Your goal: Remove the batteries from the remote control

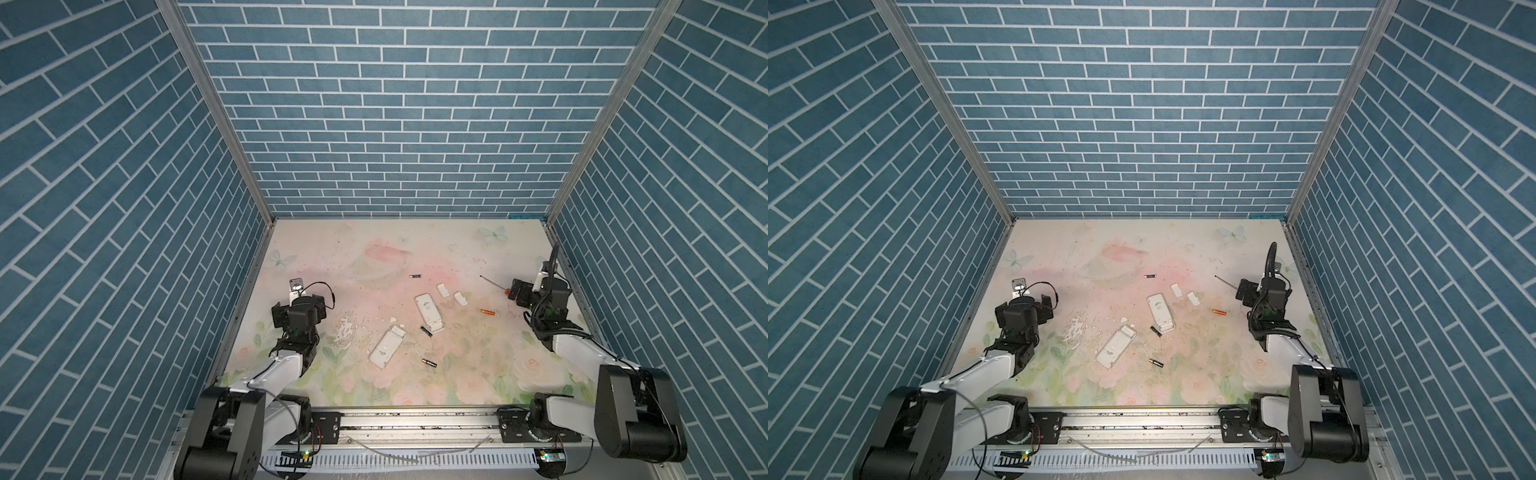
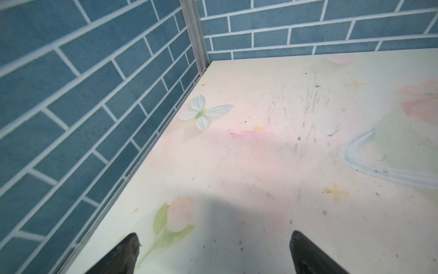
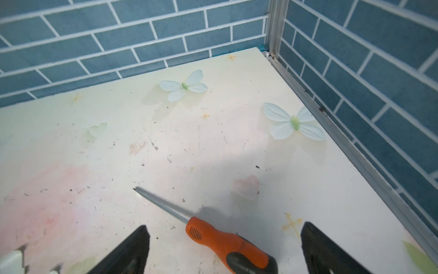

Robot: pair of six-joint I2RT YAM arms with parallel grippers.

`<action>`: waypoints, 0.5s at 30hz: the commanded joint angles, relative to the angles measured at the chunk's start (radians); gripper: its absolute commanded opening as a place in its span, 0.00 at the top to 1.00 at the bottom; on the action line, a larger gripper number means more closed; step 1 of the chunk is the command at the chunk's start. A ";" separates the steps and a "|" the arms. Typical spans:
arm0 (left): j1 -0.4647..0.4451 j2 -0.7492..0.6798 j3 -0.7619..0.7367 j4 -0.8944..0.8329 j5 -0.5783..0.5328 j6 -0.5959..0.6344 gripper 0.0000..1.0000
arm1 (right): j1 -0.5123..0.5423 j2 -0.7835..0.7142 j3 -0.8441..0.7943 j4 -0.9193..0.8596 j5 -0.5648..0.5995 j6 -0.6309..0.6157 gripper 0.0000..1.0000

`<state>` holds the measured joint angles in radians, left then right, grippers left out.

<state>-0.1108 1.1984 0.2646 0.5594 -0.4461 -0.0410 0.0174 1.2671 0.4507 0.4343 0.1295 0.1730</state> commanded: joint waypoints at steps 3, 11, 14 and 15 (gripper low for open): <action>0.070 0.137 0.023 0.313 0.150 0.030 0.00 | 0.008 0.051 -0.073 0.268 0.097 -0.124 0.01; 0.115 0.334 0.018 0.511 0.329 0.044 0.00 | 0.006 0.288 -0.109 0.561 0.084 -0.147 0.01; 0.115 0.329 0.041 0.459 0.376 0.065 0.00 | -0.009 0.275 -0.081 0.484 0.062 -0.127 0.01; 0.115 0.328 0.046 0.445 0.379 0.068 0.00 | -0.021 0.273 -0.072 0.456 0.035 -0.119 0.01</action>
<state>-0.0002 1.5192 0.2836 0.9588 -0.1352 -0.0025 0.0143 1.5455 0.3687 0.8501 0.1886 0.0734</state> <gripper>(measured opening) 0.996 0.990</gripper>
